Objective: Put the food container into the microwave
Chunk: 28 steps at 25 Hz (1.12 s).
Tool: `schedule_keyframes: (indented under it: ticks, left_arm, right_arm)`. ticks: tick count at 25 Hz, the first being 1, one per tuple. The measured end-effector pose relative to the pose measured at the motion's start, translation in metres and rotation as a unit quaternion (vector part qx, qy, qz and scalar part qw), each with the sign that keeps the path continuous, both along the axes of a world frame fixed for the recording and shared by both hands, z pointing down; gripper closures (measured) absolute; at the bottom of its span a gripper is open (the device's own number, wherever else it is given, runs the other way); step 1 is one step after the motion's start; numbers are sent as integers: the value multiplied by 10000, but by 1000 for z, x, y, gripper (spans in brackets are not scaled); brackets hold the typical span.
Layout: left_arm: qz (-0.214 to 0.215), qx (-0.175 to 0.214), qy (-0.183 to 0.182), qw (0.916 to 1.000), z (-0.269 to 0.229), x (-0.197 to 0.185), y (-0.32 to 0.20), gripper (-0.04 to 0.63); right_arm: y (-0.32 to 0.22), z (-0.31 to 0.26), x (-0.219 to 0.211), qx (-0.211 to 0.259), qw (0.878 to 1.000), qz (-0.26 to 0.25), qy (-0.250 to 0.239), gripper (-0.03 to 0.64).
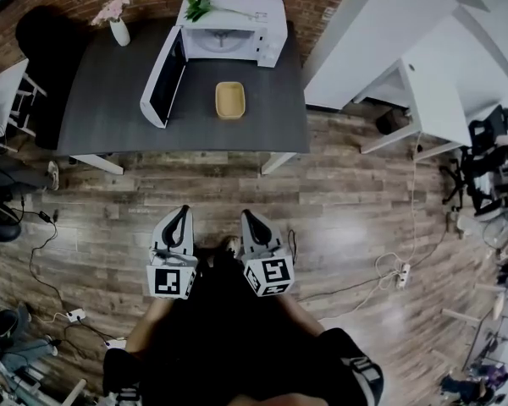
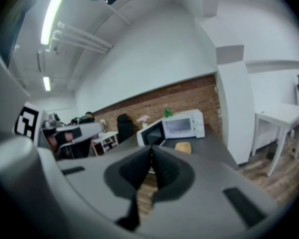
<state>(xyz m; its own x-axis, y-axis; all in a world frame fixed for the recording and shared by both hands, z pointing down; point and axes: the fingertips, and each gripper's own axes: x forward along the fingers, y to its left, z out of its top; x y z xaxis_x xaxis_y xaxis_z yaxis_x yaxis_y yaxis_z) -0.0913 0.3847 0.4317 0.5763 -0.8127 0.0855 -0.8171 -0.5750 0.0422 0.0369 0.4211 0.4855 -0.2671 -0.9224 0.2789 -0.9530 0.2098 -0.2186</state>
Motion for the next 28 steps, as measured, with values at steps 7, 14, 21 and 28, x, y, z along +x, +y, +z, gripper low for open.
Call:
schedule_keyframes:
  ticks: [7, 14, 21, 28]
  left_arm:
    - [-43, 15, -57, 10000, 5, 25, -1, 565]
    - [26, -108, -45, 9999, 14, 43, -43, 563]
    - [183, -114, 30, 9998, 19, 54, -119, 563]
    - [401, -292, 122, 9987, 20, 53, -209, 564]
  right_arm:
    - [-16, 5, 20, 35, 9999, -138, -37, 584]
    - [-57, 15, 28, -88, 9999, -111, -34, 584]
    - [-124, 18, 39, -170, 9998, 71, 83, 584]
    - [-201, 23, 43, -401, 9985, 333, 174, 584]
